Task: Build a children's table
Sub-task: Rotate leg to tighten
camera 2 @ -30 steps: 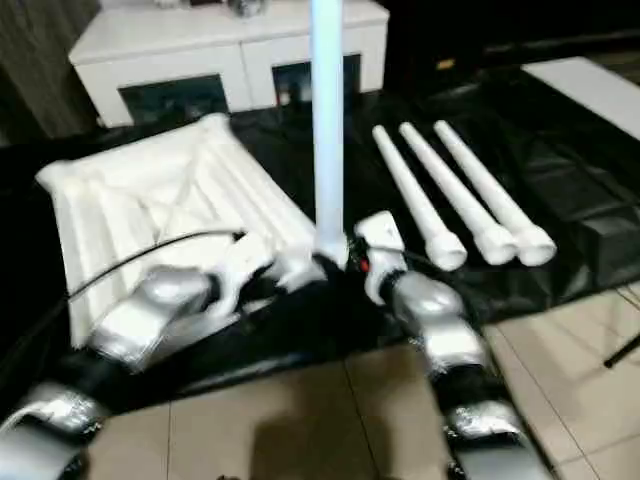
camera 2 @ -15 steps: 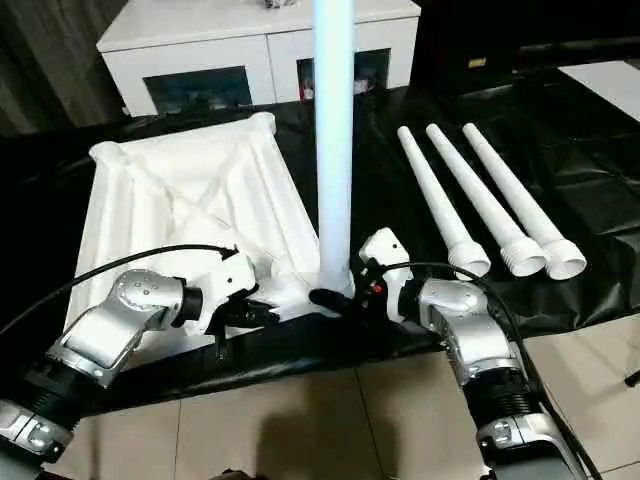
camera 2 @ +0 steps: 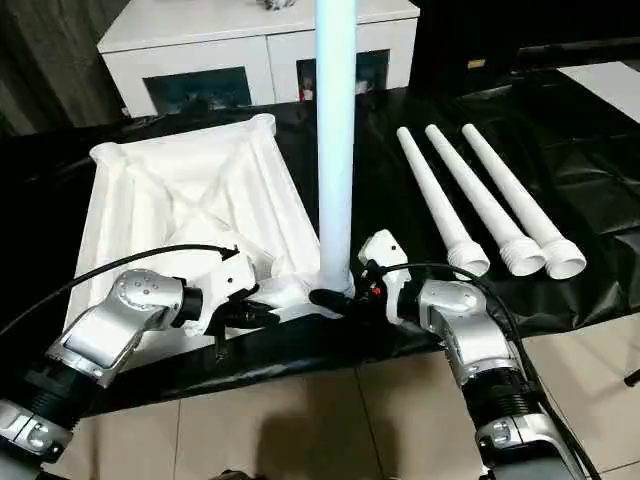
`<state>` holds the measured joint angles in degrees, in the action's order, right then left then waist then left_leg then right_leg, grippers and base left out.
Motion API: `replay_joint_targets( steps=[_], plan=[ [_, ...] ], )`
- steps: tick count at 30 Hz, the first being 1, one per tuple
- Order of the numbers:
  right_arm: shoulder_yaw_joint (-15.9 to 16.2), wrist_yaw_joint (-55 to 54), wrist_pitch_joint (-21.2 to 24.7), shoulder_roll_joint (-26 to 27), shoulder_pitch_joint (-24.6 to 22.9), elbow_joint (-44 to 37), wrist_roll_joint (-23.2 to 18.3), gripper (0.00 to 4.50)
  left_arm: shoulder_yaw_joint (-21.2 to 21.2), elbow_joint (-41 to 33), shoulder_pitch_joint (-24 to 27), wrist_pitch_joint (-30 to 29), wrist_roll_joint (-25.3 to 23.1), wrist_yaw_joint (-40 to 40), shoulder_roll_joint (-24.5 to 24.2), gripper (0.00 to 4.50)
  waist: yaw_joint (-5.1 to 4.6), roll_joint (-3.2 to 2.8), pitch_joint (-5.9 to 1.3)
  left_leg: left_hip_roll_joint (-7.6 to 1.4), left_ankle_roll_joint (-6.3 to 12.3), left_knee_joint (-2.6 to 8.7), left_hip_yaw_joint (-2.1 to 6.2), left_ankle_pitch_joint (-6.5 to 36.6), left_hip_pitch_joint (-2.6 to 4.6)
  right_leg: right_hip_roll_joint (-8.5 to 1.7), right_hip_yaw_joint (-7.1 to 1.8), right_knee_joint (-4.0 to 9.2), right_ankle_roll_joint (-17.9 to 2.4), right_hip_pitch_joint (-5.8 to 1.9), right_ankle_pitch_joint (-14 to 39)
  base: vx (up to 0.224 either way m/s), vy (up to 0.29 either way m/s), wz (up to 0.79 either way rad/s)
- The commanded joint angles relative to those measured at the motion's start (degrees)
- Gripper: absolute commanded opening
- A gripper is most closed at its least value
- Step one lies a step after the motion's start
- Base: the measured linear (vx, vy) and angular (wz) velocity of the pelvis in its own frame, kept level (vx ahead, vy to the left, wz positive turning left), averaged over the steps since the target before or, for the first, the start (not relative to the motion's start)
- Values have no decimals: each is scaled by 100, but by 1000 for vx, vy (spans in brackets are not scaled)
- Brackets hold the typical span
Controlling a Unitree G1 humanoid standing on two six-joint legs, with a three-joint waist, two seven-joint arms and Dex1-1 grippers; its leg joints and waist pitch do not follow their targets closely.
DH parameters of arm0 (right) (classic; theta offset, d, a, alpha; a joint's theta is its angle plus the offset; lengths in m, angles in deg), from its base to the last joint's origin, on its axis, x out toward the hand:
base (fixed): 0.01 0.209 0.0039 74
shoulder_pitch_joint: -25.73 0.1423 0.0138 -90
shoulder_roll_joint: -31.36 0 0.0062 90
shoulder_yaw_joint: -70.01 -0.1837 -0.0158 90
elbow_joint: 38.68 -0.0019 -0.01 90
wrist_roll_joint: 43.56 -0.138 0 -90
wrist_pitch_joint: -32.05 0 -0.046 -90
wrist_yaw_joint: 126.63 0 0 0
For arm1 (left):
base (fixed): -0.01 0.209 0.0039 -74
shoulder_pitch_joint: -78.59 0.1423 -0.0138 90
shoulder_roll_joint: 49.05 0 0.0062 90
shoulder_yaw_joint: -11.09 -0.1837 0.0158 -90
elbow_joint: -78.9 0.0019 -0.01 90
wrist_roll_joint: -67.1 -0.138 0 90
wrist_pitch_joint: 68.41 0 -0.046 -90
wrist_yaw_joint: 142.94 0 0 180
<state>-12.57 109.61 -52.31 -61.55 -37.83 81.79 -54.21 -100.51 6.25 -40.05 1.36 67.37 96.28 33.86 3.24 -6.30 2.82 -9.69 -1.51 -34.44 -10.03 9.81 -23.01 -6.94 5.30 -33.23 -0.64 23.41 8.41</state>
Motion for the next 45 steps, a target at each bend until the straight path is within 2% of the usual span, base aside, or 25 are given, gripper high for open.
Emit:
replay_joint_targets(
  steps=[1,4,7,9,13,14,15,16,17,18,20,22,23,24,25,27,29,31,33,34,36,41,43,44,45],
  plan=[
    [-150,-459,-46,119,50,210,63,280,-12,-89,9,-36,42,65,20,0,-21,13,-450,-280,308,452,97,1706,142,-178,-190,279,-1315,-285,1048,0,0,0],
    [-399,-1654,-53,480,160,542,223,280,83,329,-160,-152,-102,-540,359,0,-93,10,-423,-264,153,478,105,1961,157,-169,-185,310,-1275,-280,1262,0,0,0],
    [-662,-2743,59,857,244,778,254,279,291,846,-407,-321,-187,-1321,785,0,-161,50,-408,-250,-6,493,119,2309,182,-181,-180,367,-1141,-271,1737,0,0,0],
    [-788,-3581,87,1087,333,1063,366,279,489,1229,-607,-472,-234,-1981,1090,0,-194,46,-388,-237,-42,502,127,2431,172,-186,-171,399,-1043,-267,2008,0,0,0],
    [-945,-4809,23,1495,580,1699,470,279,682,1820,-919,-514,-347,-2866,1506,0,-230,41,-358,-212,-90,499,135,2746,212,-187,-149,498,-809,-211,2572,0,0,0],
    [-945,-4809,23,1495,580,1699,470,279,682,1820,-919,-514,-347,-2866,1506,0,-235,46,-357,-204,-102,501,144,2789,217,-189,-137,502,-790,-212,2639,0,0,0],
    [-1018,-5146,12,1682,722,2000,447,279,758,2024,-1027,-420,-375,-3164,1659,0,-262,16,-342,-196,-112,506,153,2909,212,-184,-123,530,-724,-212,2772,0,0,0],
    [-968,-5156,-103,1794,823,2151,491,279,745,2090,-1077,-329,-372,-3159,1711,0,-270,-11,-349,-196,-125,505,168,3045,242,-186,-109,544,-689,-197,2834,0,0,0],
    [-942,-5080,-160,1848,862,2194,487,279,744,2108,-1095,-281,-361,-3148,1730,0,-294,-3,-345,-189,-106,502,162,3142,245,-184,-106,563,-687,-171,2881,0,0,0],
    [-896,-4928,-308,1943,922,2206,503,279,733,2137,-1134,-193,-322,-3037,1745,0,-304,2,-339,-198,-110,513,177,3244,243,-182,-92,570,-657,-192,2883,0,0,0],
    [-894,-4853,-425,1959,928,2149,497,334,693,2097,-1124,-142,-315,-2924,1718,0,-318,7,-343,-202,-83,524,182,3279,229,-181,-97,558,-654,-201,2837,0,0,0],
    [-872,-4665,-613,1901,938,2014,504,354,617,2010,-1076,-102,-328,-2774,1626,0,-323,47,-359,-206,-34,526,183,3204,207,-194,-105,543,-696,-214,2738,0,0,0],
    [-871,-4661,-615,1899,938,2012,504,354,615,2009,-1075,-101,-329,-2772,1625,0,-336,24,-365,-210,1,531,193,3126,162,-204,-111,507,-730,-241,2631,0,0,0],
    [-857,-4534,-667,1825,932,1928,488,365,566,1940,-1026,-94,-337,-2669,1558,0,-342,43,-369,-213,32,537,191,3031,133,-206,-112,496,-755,-260,2533,0,0,0],
    [-858,-4516,-668,1819,933,1920,482,365,560,1932,-1021,-87,-338,-2654,1552,0,-346,40,-369,-215,44,537,189,3000,129,-205,-115,490,-773,-263,2498,0,0,0],
    [-755,-4072,-673,1604,884,1597,494,391,488,1732,-908,-30,-305,-2342,1424,0,-352,102,-380,-217,124,523,165,2833,121,-214,-132,480,-873,-270,2371,0,0,0],
    [-733,-3956,-680,1556,869,1546,505,398,470,1715,-894,1,-303,-2283,1401,0,-339,104,-391,-222,181,515,156,2689,114,-218,-140,465,-921,-276,2265,0,0,0],
    [-606,-3477,-597,1383,737,1258,488,398,443,1579,-814,-44,-277,-2127,1312,0,-305,108,-403,-232,322,497,125,2331,104,-216,-156,429,-1051,-291,1915,0,0,0],
    [-304,-2587,-458,994,434,714,501,398,338,1174,-608,-53,-170,-1663,1082,0,-251,133,-403,-253,409,498,131,2108,77,-222,-160,400,-1061,-328,1777,0,0,0],
    [-296,-2565,-454,984,427,702,501,398,334,1162,-603,-55,-166,-1646,1075,0,-254,126,-406,-250,439,496,122,2055,72,-216,-164,395,-1062,-326,1746,0,0,0],
    [-24,-1628,-313,593,140,254,418,398,163,711,-399,-87,-34,-986,761,0,-221,119,-434,-270,490,478,113,1844,102,-207,-175,359,-1193,-309,1429,0,0,0],
    [93,-947,-144,263,-69,-104,251,398,9,265,-151,58,115,-235,377,0,-153,95,-462,-283,694,432,97,1315,111,-185,-178,266,-1385,-317,765,0,0,0],
    [93,-921,-144,235,-78,-125,261,398,3,182,-110,45,164,-130,326,0,-107,88,-451,-286,687,428,79,1294,121,-193,-185,274,-1395,-297,840,0,0,0],
    [93,-895,-144,206,-86,-146,272,398,-3,96,-68,32,214,-22,274,0,-59,88,-447,-303,620,440,73,1413,159,-194,-193,286,-1377,-272,994,0,0,0],
    [73,-840,-124,168,-94,-198,241,398,-10,-66,-2,-31,293,138,177,0,-36,89,-439,-309,544,457,76,1467,156,-192,-198,278,-1346,-277,1106,0,0,0]
  ],
)
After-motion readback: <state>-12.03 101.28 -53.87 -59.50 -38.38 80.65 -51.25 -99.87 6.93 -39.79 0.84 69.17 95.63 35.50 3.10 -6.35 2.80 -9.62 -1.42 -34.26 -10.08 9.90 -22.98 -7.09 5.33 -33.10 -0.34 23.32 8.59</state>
